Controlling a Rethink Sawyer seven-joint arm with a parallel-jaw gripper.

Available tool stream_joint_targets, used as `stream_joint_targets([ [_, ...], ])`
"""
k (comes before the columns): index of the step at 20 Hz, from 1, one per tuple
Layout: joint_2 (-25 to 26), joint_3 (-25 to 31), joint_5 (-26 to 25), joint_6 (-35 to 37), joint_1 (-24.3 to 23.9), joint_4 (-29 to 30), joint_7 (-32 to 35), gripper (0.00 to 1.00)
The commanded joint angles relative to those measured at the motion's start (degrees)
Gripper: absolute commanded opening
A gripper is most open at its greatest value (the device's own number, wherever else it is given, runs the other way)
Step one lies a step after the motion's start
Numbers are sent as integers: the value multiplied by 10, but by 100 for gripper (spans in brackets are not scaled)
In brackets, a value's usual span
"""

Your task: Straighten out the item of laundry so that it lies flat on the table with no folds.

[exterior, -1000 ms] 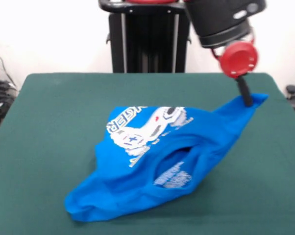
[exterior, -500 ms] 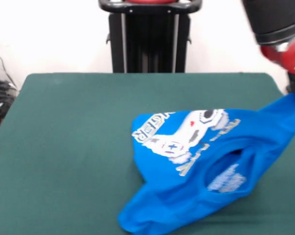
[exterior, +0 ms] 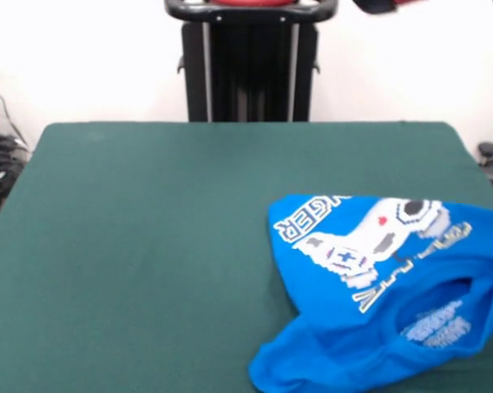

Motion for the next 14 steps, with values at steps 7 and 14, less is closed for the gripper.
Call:
stream_joint_targets([
  [7,224,-245,-9,149,93,-307,176,100],
  [14,163,-253,-9,188,84,-246,146,100],
])
